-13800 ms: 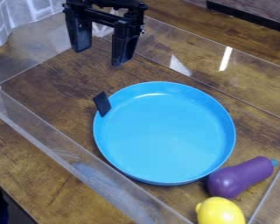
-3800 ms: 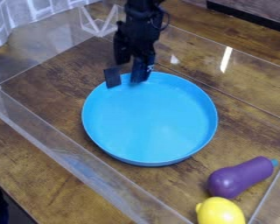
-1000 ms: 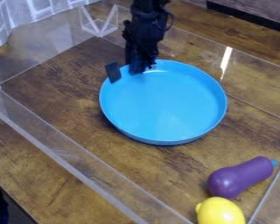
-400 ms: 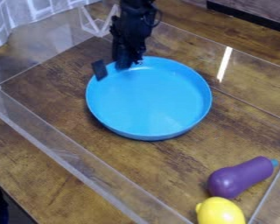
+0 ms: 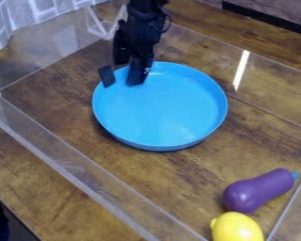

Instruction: Move the carrot to the right side

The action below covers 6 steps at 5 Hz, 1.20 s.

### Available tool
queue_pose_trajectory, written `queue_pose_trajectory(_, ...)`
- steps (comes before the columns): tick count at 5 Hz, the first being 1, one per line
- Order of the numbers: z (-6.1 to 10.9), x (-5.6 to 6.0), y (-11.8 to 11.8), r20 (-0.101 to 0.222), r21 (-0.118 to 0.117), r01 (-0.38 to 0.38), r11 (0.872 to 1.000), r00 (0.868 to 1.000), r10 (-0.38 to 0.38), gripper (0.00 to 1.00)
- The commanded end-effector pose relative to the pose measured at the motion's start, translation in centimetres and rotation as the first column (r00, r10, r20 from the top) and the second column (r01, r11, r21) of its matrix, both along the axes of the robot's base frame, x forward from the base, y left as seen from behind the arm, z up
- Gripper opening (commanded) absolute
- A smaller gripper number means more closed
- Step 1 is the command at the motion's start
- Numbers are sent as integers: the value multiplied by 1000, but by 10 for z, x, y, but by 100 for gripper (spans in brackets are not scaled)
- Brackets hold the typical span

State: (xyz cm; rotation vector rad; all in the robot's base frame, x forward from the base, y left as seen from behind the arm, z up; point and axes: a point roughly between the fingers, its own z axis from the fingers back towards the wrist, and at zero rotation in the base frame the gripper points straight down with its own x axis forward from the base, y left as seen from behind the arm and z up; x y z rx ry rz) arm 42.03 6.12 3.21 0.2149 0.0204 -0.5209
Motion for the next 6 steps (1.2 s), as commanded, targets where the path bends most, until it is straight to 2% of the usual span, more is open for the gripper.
queue_pose_trajectory(1, 12, 9, 9, 49, 13, -16, 1000, 999, 16, 100)
queue_pose_trajectory(6, -20, 7, 11, -4, 31, -20, 999, 1000, 20, 100)
